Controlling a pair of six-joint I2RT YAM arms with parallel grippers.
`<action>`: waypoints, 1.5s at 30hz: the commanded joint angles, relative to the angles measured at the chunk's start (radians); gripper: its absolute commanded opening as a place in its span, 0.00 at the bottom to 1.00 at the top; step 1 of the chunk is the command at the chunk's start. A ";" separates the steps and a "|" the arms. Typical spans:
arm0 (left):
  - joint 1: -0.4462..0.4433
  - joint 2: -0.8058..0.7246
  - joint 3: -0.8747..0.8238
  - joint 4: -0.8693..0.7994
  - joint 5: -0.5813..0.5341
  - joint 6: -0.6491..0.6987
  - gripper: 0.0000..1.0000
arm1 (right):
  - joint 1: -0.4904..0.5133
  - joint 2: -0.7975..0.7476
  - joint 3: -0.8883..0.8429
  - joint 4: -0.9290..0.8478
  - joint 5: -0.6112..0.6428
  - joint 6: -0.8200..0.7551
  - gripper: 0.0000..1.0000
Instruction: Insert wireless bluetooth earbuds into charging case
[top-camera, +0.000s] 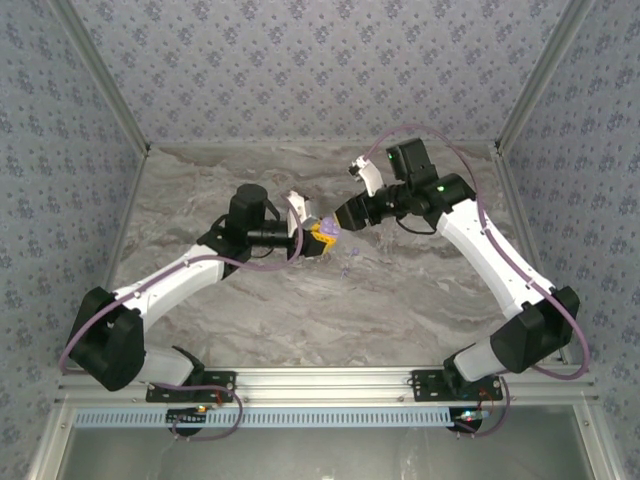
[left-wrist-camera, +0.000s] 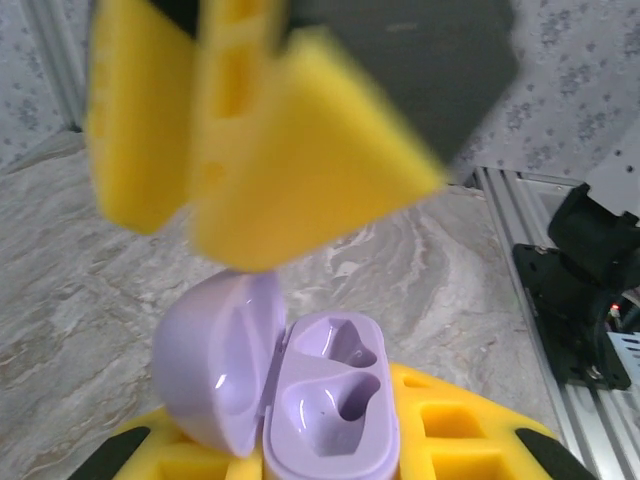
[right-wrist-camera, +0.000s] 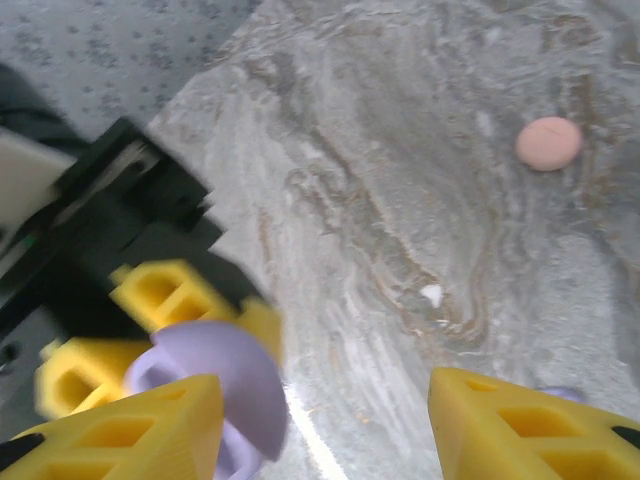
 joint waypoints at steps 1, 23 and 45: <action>-0.021 -0.051 0.041 0.047 0.092 0.042 0.02 | -0.011 0.033 0.016 -0.016 0.081 0.024 0.58; -0.023 -0.035 0.010 0.063 -0.056 0.013 0.02 | -0.122 0.026 -0.054 -0.016 0.287 0.154 0.59; -0.022 -0.069 -0.060 0.104 -0.139 -0.044 0.02 | -0.085 0.252 -0.229 0.053 0.159 0.206 0.34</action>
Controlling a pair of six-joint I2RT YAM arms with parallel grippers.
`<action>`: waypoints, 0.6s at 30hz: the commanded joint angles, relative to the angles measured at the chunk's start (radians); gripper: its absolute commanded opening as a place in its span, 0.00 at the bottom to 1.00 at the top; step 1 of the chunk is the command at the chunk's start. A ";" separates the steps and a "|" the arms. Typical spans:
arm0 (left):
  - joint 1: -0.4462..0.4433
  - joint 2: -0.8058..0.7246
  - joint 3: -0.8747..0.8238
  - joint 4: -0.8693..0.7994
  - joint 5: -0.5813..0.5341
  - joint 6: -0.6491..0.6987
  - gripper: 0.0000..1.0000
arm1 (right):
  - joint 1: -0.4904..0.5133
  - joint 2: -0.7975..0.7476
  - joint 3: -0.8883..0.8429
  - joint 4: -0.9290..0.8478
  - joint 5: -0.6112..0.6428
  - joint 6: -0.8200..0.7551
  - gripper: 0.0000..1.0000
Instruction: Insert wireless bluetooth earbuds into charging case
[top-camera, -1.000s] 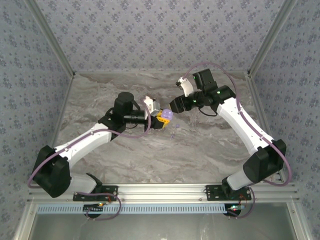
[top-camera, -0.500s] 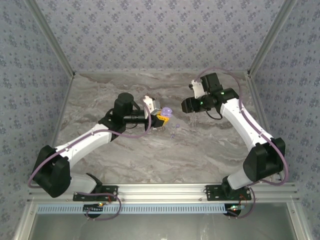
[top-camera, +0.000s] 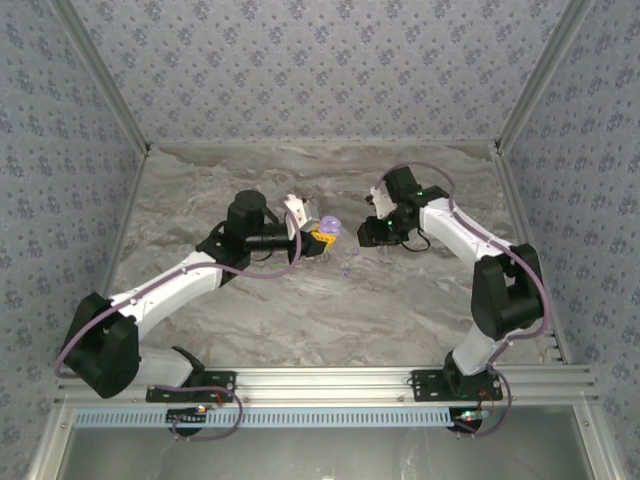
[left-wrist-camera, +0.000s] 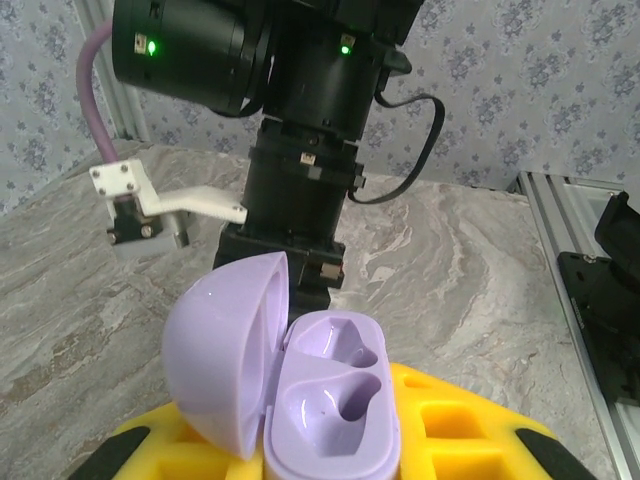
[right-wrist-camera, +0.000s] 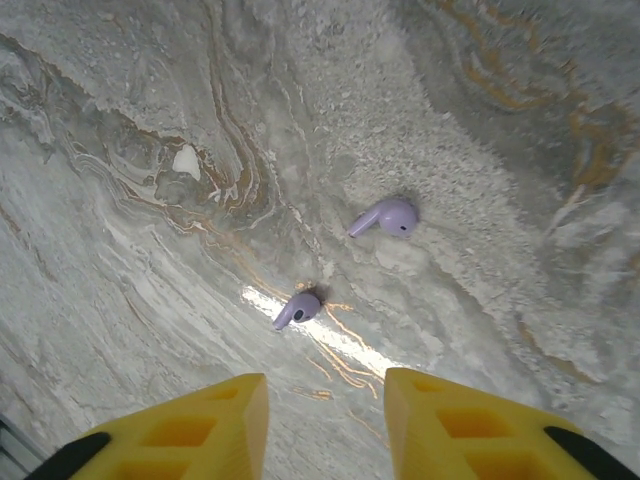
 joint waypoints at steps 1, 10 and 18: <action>-0.003 -0.031 -0.012 0.043 -0.013 -0.024 0.02 | 0.012 0.053 0.005 0.007 -0.025 0.017 0.33; -0.004 -0.038 -0.029 0.045 -0.053 -0.033 0.02 | 0.033 0.172 0.038 0.007 -0.019 0.032 0.28; -0.005 -0.040 -0.029 0.035 -0.058 -0.034 0.02 | 0.039 0.247 0.069 0.015 0.054 0.073 0.18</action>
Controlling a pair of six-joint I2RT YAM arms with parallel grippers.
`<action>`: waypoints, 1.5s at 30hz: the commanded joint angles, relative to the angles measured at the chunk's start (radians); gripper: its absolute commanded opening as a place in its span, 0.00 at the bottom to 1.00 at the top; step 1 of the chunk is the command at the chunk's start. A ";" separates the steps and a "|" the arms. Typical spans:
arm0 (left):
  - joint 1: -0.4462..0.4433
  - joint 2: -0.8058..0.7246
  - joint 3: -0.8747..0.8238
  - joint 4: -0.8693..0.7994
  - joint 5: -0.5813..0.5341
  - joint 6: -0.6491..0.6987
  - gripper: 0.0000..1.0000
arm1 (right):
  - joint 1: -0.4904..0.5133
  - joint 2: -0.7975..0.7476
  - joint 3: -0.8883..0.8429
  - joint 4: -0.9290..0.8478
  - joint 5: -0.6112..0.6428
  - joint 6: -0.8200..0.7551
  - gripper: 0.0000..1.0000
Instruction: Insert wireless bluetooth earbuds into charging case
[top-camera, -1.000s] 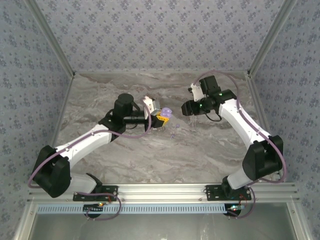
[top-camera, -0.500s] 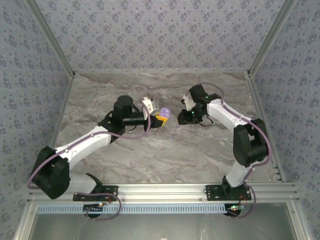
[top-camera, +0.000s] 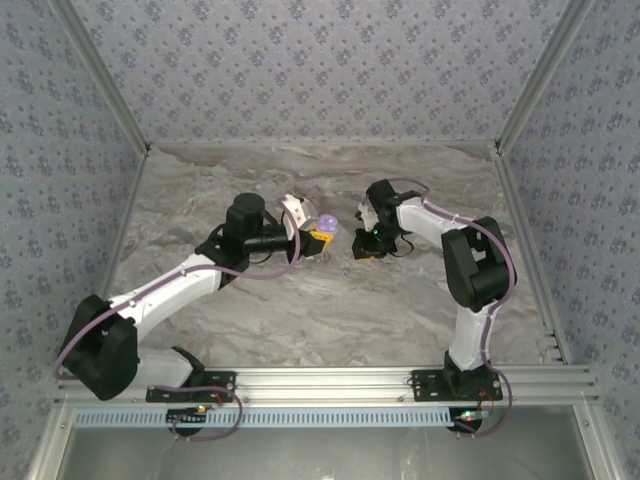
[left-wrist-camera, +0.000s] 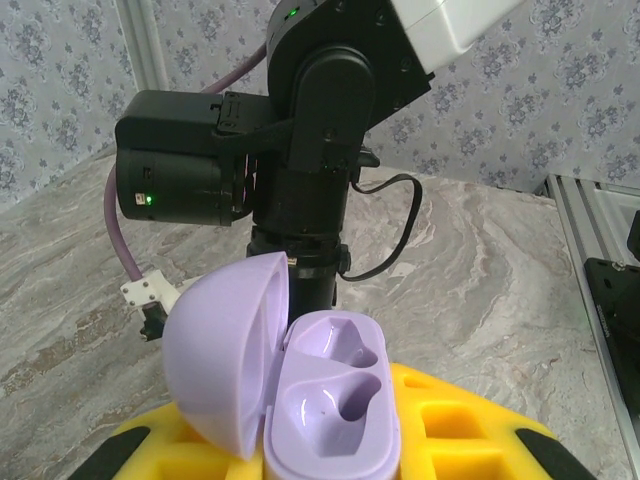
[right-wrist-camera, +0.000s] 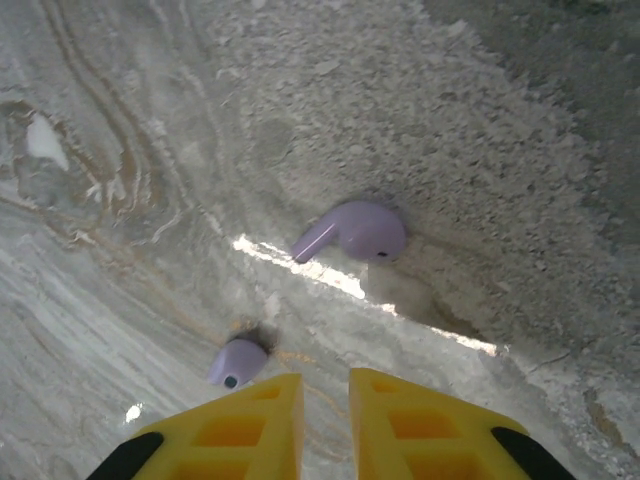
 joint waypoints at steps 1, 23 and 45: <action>-0.003 -0.028 -0.006 0.022 -0.001 -0.006 0.02 | 0.006 0.033 0.042 -0.001 0.048 0.037 0.17; -0.004 -0.043 -0.019 0.012 -0.017 0.008 0.02 | 0.011 0.145 0.147 -0.023 0.119 0.056 0.13; -0.004 -0.047 -0.018 0.008 -0.014 0.008 0.02 | 0.012 0.162 0.186 -0.031 0.077 0.017 0.17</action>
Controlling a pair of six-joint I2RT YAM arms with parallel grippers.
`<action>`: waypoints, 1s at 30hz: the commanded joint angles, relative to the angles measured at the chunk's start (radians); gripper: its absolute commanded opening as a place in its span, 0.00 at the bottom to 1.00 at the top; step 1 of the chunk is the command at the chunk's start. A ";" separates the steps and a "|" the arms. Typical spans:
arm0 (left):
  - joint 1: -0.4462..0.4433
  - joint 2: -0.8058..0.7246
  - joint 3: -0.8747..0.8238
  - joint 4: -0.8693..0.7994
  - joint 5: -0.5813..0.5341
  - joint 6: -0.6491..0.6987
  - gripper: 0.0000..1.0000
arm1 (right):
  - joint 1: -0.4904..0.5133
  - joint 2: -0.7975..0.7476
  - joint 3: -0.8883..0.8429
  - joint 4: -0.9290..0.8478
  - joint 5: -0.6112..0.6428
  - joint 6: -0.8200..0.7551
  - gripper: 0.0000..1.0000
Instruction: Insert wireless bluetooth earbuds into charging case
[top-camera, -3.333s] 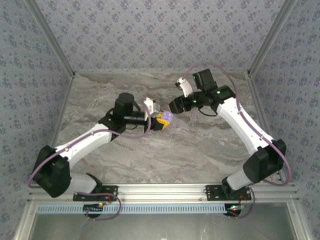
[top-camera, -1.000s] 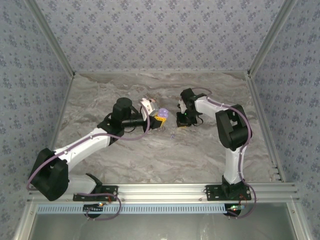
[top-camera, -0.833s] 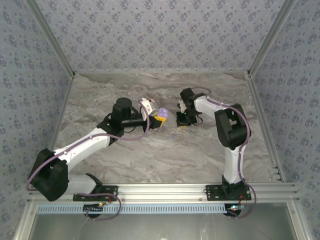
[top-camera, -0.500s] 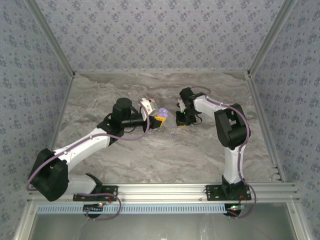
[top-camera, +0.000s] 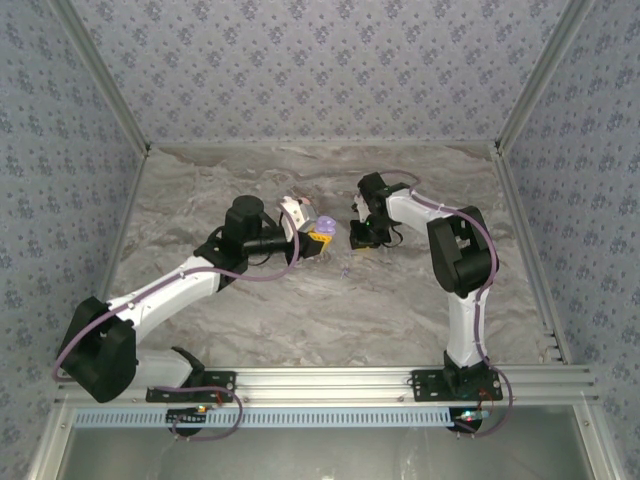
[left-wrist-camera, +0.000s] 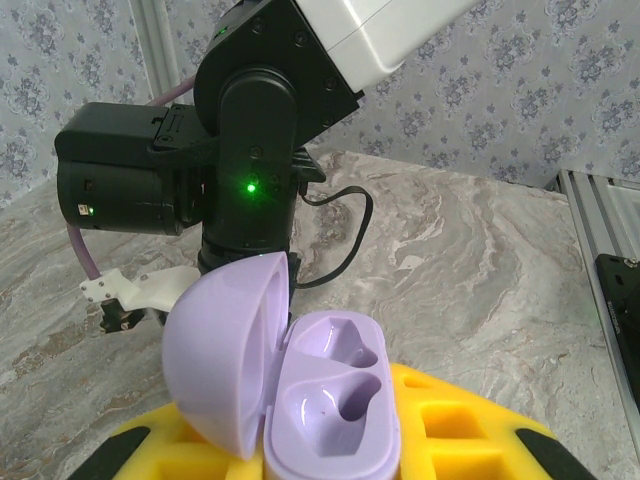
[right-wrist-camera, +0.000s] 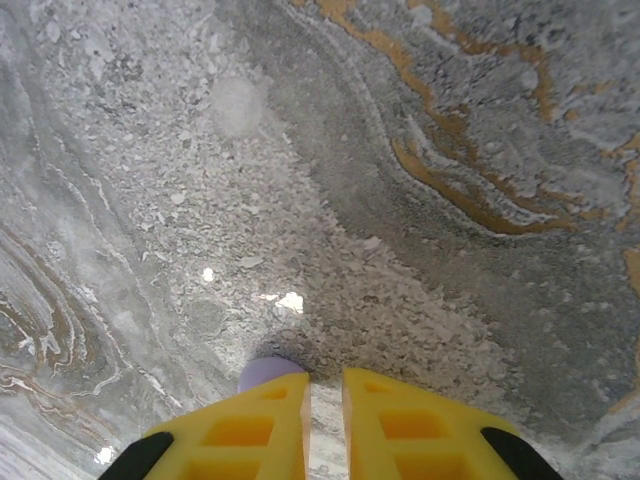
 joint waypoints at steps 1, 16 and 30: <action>-0.005 -0.033 0.003 0.010 0.010 0.009 0.02 | 0.008 0.017 0.035 -0.035 -0.019 -0.022 0.18; -0.005 -0.035 0.003 0.006 -0.011 0.010 0.03 | 0.018 -0.040 0.052 -0.084 0.007 0.043 0.37; -0.004 -0.029 0.008 0.009 -0.013 0.009 0.03 | 0.057 -0.008 0.085 -0.115 0.095 0.197 0.41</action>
